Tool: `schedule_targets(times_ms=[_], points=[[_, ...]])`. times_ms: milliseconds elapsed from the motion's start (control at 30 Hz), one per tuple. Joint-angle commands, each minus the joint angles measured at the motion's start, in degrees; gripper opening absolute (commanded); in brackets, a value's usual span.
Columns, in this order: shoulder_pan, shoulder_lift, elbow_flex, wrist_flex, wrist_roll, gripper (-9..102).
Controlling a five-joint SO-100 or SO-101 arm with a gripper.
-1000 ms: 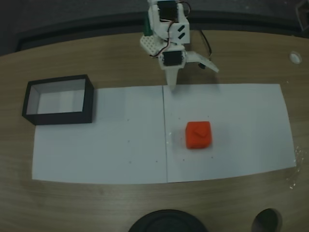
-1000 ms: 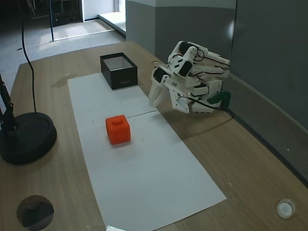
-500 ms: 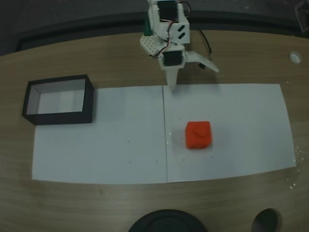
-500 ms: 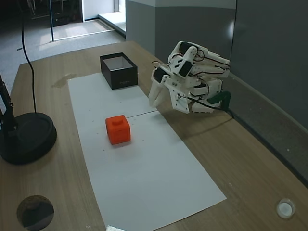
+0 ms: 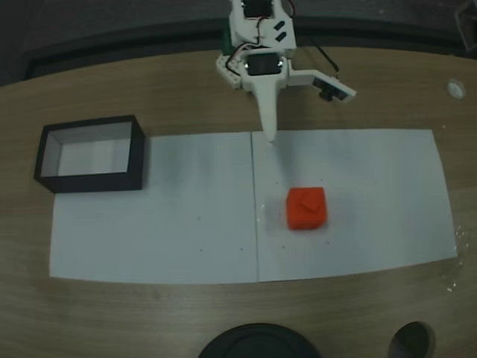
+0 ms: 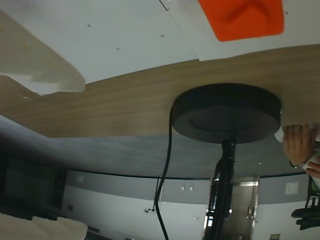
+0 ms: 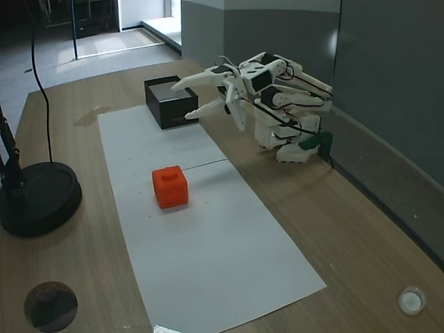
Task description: Grab a orange square and put it in the box.
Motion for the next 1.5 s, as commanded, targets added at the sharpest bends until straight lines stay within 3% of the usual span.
schedule_targets(times_ms=[0, 233, 333, 633, 1033, 1300, 1467], points=[[-8.00, -4.66, -9.67, 3.08, 0.97, 30], [-20.04, -35.33, -22.76, 5.27, 0.97, 38], [-20.92, -50.45, -29.88, 5.27, -0.18, 41], [-4.13, -81.47, -46.67, 5.36, -1.85, 41], [-5.98, -96.59, -56.16, 13.71, -3.78, 41], [-9.84, -97.65, -56.60, 12.92, -4.22, 41], [-9.49, -97.65, -56.51, 12.30, -4.22, 26]])
